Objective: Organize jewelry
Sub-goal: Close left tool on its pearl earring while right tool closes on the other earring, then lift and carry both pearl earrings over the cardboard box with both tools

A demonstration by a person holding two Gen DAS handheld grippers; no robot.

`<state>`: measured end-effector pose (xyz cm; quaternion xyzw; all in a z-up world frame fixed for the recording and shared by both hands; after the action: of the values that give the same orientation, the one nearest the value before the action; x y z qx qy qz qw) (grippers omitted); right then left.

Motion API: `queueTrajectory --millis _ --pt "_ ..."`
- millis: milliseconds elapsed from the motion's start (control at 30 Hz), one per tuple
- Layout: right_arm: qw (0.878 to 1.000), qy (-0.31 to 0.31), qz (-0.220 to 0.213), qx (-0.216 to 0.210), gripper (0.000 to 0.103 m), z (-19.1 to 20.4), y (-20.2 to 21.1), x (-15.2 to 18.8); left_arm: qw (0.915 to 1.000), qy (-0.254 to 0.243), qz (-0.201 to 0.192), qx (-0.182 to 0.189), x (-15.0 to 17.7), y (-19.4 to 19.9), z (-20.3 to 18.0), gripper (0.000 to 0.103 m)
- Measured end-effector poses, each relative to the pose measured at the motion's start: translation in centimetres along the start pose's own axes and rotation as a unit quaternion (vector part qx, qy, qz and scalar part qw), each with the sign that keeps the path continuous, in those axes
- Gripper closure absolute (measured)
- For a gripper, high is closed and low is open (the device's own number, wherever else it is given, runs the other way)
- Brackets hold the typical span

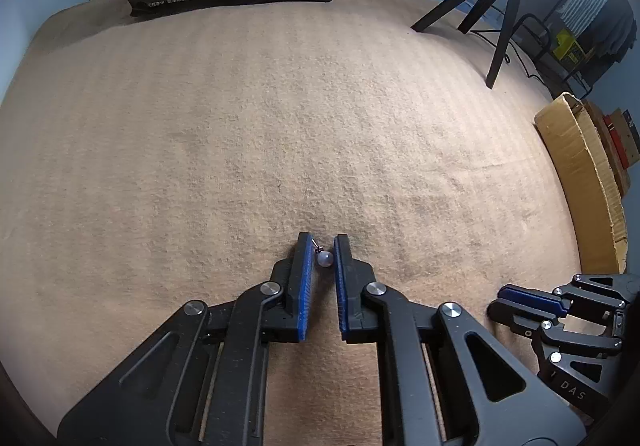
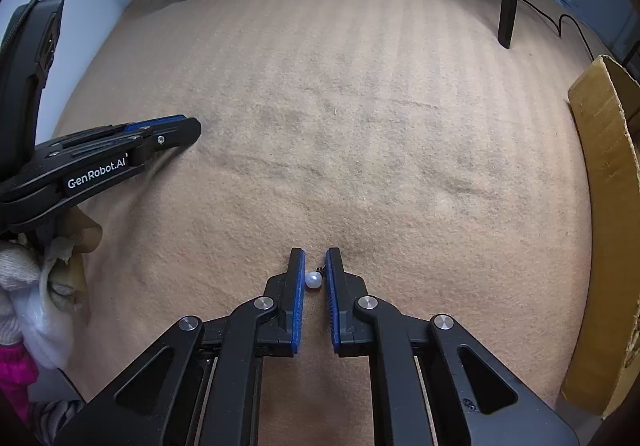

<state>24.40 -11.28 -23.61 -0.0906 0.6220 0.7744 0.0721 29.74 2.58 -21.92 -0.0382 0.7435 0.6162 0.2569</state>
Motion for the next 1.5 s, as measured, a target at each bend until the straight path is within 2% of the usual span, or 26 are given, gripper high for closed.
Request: queueTrajectory --millis 433,800,933,1067,1133,1233,1500 --pt "1.0 -0.008 -0.025 -0.014 0.097 -2.1 2.3 -0.1 0.9999 0.001 -0.017 -0.001 -0.2 1.7 0.1 0.096" --pt "0.998 -0.01 -0.069 -0.012 0.097 -4.2 6.8 -0.3 0.9989 -0.004 -0.047 0.002 -1.0 4.0 -1.0 0.096" --pt "0.997 -0.017 -0.074 -0.012 0.097 -5.1 7.2 -0.3 0.9995 -0.005 -0.032 0.0 -0.8 3.4 -0.9 0.096" --pt "0.997 -0.017 -0.072 -0.01 0.097 -5.3 7.0 -0.3 0.9998 0.018 0.003 -0.007 -0.4 1.8 -0.3 0.096" --pt "0.997 -0.016 -0.072 -0.009 0.097 -5.2 6.9 -0.3 0.9996 0.025 0.012 -0.007 -0.3 1.3 0.1 0.089" --pt "0.997 -0.015 -0.072 -0.009 0.097 -5.2 6.9 -0.3 0.999 0.033 0.016 -0.023 -0.3 1.1 0.5 0.077" --pt "0.997 -0.012 -0.07 -0.007 0.097 -5.0 6.7 -0.4 0.9991 0.034 0.016 -0.021 -0.4 0.5 0.4 0.077"
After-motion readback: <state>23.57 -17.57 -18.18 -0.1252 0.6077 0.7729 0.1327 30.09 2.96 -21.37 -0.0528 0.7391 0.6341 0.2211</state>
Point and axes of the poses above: each gripper's, at about its wrist camera, not at the fingertips, and y roughly against the way its jaws point, z to its left, x to its underside, the point moved 3 cm from there along -y, roughly the way its jaws point, and after that the axes turned 12 degrees about -y, right-handed, at the moved point
